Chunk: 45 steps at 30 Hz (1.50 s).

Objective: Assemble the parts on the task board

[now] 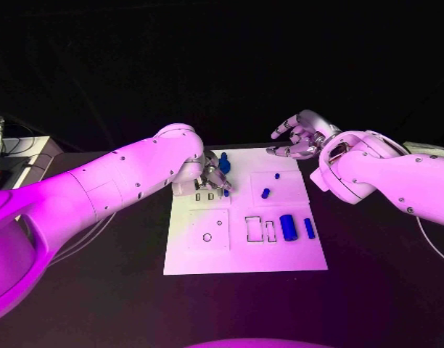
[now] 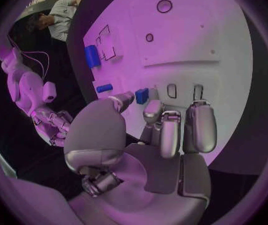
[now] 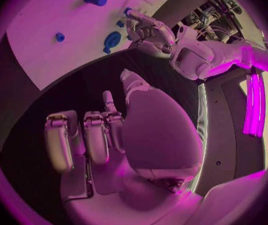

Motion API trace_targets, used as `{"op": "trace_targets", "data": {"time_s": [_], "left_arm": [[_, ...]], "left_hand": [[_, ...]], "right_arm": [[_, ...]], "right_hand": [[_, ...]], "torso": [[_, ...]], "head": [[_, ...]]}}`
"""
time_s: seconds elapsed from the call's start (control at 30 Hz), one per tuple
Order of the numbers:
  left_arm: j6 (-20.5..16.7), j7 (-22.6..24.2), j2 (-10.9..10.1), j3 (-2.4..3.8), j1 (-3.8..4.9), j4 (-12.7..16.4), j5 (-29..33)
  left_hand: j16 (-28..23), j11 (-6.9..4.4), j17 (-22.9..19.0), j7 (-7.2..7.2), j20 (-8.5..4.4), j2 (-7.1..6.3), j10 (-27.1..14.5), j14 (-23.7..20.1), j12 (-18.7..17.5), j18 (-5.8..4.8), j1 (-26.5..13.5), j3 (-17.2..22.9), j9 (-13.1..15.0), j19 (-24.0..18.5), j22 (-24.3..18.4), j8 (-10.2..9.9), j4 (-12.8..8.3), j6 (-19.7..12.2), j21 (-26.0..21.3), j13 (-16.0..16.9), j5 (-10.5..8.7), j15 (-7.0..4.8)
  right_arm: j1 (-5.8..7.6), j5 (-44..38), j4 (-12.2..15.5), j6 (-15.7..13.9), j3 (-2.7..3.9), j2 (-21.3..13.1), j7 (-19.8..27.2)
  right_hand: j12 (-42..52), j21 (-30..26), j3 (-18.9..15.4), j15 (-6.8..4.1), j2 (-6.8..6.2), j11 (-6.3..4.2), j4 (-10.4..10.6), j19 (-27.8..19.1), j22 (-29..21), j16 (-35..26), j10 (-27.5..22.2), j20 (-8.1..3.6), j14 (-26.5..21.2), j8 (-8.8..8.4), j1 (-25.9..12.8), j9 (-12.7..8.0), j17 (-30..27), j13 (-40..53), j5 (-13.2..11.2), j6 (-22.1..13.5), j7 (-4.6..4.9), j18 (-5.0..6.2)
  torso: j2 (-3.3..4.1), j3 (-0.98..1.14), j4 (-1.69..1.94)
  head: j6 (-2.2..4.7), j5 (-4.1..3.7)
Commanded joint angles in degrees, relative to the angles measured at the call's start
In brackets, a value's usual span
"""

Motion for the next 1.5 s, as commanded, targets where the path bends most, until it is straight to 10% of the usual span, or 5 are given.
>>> {"op": "trace_targets", "data": {"time_s": [0.03,0.33,0.9,1.07,1.5], "left_arm": [[0.9,0.7,0.3,-0.33,0.03,-0.2,0.9],[-0.1,1.6,0.3,-0.97,0.01,-0.7,1.6],[-2.1,2.9,-1.2,-1.02,-0.03,0.7,3.6],[-3.1,2.6,-2.3,-0.96,-0.04,2.2,4.1],[-2.3,0.5,-5.0,-0.94,-0.02,5.4,4.3]], "left_hand": [[0.1,-0.07,14.6,0.09,0.26,0.26,-0.6,5.7,-0.2,-1.03,1.1,1.1,0.3,-0.1,0.0,-0.4,-0.1,-0.4,0.2,-0.1,0.0,0.09],[0.1,-0.13,14.5,0.05,0.26,0.8,-1.0,5.6,-0.6,-0.99,3.2,5.3,1.1,-0.3,0.0,-0.6,-1.0,-0.6,0.3,-0.6,0.01,0.06],[0.2,-1.07,14.6,-0.86,-0.17,2.18,-1.3,5.7,-2.2,-0.95,4.9,19.9,7.2,-0.5,0.1,3.2,-10.7,-1.0,0.3,-2.7,0.38,-0.7],[0.4,-1.28,15.0,-1.14,-0.33,2.21,-0.7,5.8,-2.4,-0.97,2.1,23.2,9.8,-0.4,0.2,4.7,-12.5,-0.6,0.4,-3.0,4.5,-0.93],[0.4,-2.72,15.1,-2.76,-1.2,2.62,2.4,5.9,-0.9,-1.11,-1.8,24.5,11.6,0.2,0.9,6.6,-13.2,2.8,0.6,-1.1,6.87,-2.12]], "right_arm": [[0.0,-0.2,-0.1,0.8,0.03,0.1,0.2],[0.0,-0.2,-0.2,1.1,0.03,0.2,0.0],[-0.02,-0.2,-0.6,2.7,0.03,0.3,-0.6],[-0.05,-0.2,-0.8,3.2,0.02,0.3,-0.7],[-0.25,-0.2,-1.3,3.9,0.0,0.3,-0.8]], "right_hand": [[0.1,-0.3,0.4,-0.12,-0.01,-0.12,0.1,5.3,14.0,0.2,1.8,-0.16,6.0,0.34,0.3,0.1,14.8,11.2,0.2,-0.4,0.13,-0.45],[0.1,-0.3,0.4,-0.12,-0.01,-0.12,0.1,5.3,14.0,0.2,1.8,-0.16,6.0,0.34,0.3,0.1,14.8,11.2,0.2,-0.4,0.13,-0.45],[0.0,-0.3,0.6,-0.12,0.08,-0.12,0.1,5.3,14.0,0.1,1.8,-0.16,6.0,0.42,0.3,0.1,14.7,11.1,0.2,-0.4,0.13,-0.44],[0.0,-0.3,0.6,-0.12,0.08,-0.12,0.1,5.3,14.0,0.1,1.8,-0.16,6.0,0.42,0.3,0.1,14.7,11.1,0.2,-0.4,0.13,-0.44],[0.1,-0.4,0.6,-0.12,0.1,-0.11,0.0,5.3,14.0,0.1,1.8,-0.16,6.0,0.46,0.2,0.1,14.7,11.2,0.3,-0.5,0.13,-0.42]], "torso": [[0.05,0.02,-0.13],[-0.06,0.02,0.03],[-0.04,0.05,0.01],[-0.11,0.05,0.14],[-0.4,0.05,0.56]], "head": [[-0.12,0.11],[-0.4,0.04],[-0.48,0.01],[-0.58,0.07],[-1.05,0.46]]}}
